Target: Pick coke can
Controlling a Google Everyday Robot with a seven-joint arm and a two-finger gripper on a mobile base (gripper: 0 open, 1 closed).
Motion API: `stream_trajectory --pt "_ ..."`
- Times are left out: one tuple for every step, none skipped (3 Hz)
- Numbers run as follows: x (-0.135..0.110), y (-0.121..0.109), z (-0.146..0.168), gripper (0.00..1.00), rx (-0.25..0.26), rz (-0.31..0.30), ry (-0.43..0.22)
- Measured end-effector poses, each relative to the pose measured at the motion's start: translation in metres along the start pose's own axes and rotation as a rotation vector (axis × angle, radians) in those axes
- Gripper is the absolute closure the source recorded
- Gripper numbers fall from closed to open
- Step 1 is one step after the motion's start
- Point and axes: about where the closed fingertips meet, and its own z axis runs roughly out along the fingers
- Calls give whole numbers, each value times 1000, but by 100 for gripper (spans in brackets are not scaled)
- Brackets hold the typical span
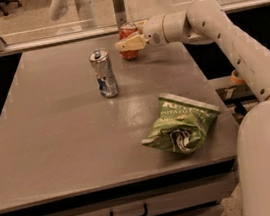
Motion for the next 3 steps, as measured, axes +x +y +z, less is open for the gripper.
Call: stream_trajectory --pt "-14 1 1 65 -7 -14 -32" --pt "-59 19 -23 88 -31 -46 -120" --pt "-102 39 -46 100 -44 -52 -186"
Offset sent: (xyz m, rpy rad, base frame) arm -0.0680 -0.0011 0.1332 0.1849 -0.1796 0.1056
